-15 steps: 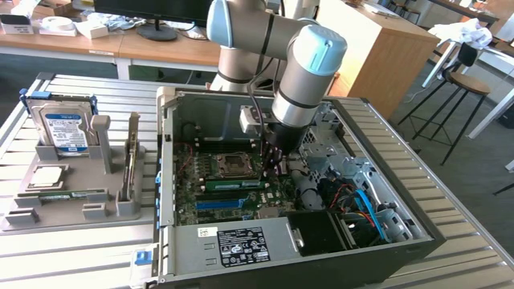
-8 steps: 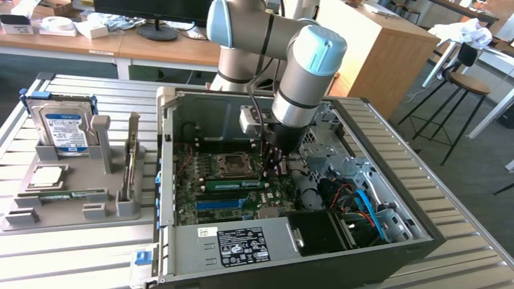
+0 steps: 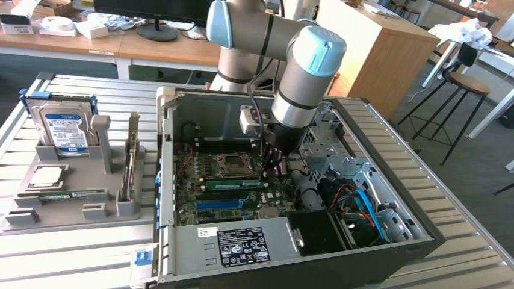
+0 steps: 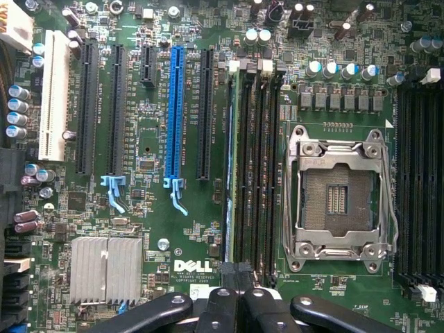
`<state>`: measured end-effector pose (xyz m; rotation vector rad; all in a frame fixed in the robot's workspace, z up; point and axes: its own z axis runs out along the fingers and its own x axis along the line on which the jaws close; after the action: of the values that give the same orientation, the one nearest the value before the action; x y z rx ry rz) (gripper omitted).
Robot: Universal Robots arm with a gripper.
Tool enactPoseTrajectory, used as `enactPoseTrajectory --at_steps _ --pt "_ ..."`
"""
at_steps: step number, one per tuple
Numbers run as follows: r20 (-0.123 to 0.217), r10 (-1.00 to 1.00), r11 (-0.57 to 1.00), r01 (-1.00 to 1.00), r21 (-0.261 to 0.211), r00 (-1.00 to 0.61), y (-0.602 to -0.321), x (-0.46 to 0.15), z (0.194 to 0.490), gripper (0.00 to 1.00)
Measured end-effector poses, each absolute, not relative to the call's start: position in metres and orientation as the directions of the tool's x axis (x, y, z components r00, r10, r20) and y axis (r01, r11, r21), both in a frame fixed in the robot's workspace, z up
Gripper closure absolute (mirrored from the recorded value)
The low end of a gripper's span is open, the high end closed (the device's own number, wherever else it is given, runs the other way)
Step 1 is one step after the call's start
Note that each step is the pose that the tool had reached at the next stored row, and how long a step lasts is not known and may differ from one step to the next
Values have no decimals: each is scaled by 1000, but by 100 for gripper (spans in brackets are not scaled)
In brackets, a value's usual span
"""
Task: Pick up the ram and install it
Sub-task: 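Press down the ram until it locks into place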
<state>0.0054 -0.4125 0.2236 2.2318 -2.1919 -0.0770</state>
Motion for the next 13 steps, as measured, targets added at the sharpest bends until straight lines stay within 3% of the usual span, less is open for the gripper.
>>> enactPoseTrajectory --at_steps 13 --pt "-28 -999 -19 -999 43 18 -413 5 222 90"
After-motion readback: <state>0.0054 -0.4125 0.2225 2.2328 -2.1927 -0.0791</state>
